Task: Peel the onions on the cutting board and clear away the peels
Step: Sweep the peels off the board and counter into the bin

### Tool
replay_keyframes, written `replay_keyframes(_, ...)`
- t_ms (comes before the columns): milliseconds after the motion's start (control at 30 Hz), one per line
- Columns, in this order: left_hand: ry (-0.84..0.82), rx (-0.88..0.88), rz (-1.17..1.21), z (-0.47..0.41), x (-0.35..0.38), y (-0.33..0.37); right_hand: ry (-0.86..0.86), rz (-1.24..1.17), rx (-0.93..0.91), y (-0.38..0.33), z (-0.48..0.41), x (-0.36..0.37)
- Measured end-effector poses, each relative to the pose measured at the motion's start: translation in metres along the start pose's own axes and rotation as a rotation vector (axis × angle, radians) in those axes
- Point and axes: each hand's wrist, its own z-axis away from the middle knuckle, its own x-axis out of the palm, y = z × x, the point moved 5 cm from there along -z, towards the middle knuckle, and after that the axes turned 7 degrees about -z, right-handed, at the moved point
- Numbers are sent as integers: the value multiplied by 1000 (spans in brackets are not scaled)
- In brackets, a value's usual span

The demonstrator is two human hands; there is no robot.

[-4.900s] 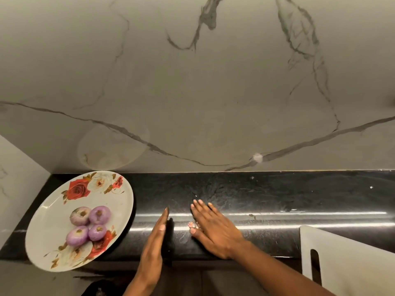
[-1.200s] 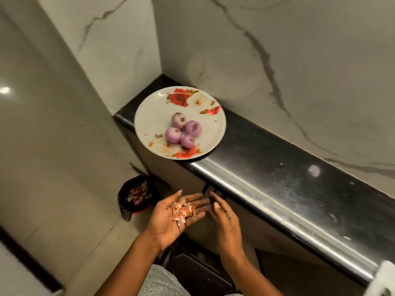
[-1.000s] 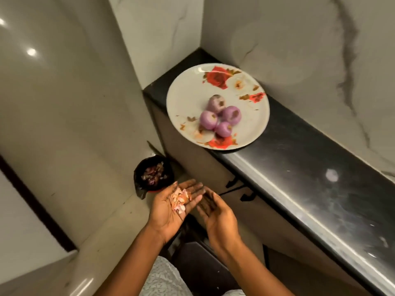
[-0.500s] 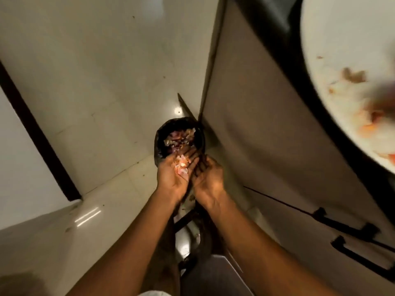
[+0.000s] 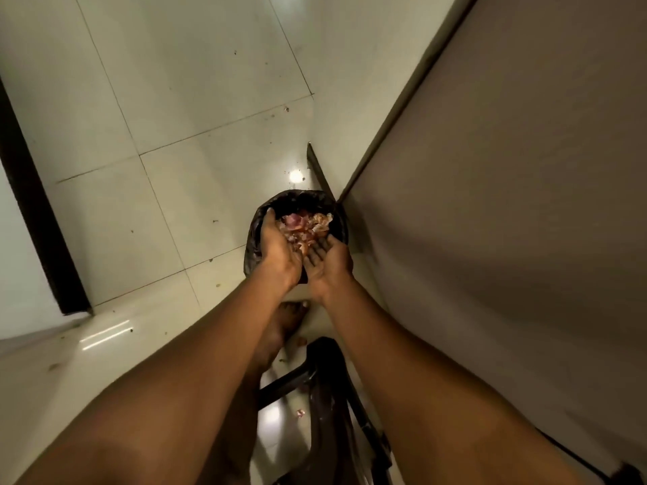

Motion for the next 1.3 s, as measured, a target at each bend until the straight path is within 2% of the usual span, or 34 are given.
replay_keyframes(167,-56,23,-121,32,7,17,21,56,-40,-9,36,1)
replay_keyframes(300,-88,72,-240,86,13,28,-37,114,-126,-22,96,6)
replay_keyframes(467,-142,130,-436,203,17,33,-160,147,-167,-29,229,1)
replay_keyframes(633,-273,161,-594,341,33,33,-269,233,-231,-48,377,-34)
replay_keyframes(833,-521,219,-658,485,80,26,-371,251,-428,-105,532,-84)
replay_keyframes(933,-628,253,-723,540,104,12,-355,254,-529,-126,587,-119)
replay_keyframes(1167,-845,300,-959,639,150,-57,-194,67,-756,-153,682,-219)
replay_keyframes(1300,-992,255,-1117,681,163,-109,-87,-21,-903,-156,727,-279)
